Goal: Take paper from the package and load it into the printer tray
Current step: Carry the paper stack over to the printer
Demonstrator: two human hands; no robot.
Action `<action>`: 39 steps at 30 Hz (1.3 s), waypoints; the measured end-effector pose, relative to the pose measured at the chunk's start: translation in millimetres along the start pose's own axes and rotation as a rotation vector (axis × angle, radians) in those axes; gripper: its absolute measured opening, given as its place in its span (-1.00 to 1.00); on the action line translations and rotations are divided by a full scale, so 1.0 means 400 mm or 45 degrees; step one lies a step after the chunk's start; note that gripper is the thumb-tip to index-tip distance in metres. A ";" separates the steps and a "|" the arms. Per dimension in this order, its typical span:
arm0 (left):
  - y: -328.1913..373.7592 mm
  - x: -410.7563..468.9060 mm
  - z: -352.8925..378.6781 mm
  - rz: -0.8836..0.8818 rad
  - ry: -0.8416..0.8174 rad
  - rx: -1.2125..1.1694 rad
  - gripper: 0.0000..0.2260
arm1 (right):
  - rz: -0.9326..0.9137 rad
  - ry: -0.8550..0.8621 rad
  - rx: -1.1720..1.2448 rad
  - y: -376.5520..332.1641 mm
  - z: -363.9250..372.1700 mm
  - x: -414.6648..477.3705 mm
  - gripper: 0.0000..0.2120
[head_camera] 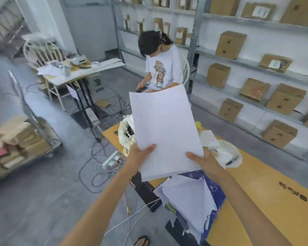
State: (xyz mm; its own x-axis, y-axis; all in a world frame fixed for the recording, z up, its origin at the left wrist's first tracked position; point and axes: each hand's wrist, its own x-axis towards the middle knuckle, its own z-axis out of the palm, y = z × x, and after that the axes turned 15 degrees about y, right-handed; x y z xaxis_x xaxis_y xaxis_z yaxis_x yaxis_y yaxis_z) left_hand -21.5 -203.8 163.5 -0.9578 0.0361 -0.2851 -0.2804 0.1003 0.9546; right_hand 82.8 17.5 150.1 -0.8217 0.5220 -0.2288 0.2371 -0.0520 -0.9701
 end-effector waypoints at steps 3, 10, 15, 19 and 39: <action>-0.001 -0.003 -0.113 0.052 0.113 0.048 -0.76 | -0.019 -0.160 -0.018 -0.020 0.097 0.000 -0.80; -0.006 -0.067 -0.377 0.141 0.518 -0.074 -0.90 | -0.026 -0.558 -0.068 -0.070 0.366 -0.027 -0.63; -0.024 -0.161 -0.596 0.172 0.753 -0.189 -0.92 | -0.093 -0.849 -0.167 -0.096 0.597 -0.081 -0.42; -0.053 -0.271 -0.780 0.187 0.986 -0.280 -0.91 | -0.097 -1.065 -0.247 -0.101 0.808 -0.176 -0.53; -0.217 -0.659 -1.195 0.115 1.835 -0.350 -0.87 | -0.049 -1.959 -0.335 -0.073 1.374 -0.638 -0.58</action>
State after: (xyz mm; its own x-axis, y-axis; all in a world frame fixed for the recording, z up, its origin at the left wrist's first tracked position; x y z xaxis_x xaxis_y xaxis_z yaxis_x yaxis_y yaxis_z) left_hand 225.1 -697.4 196.9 -0.1597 -0.9858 -0.0522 -0.0624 -0.0427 0.9971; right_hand 0.7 -582.2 192.4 -0.5106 -0.8300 -0.2244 0.1498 0.1711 -0.9738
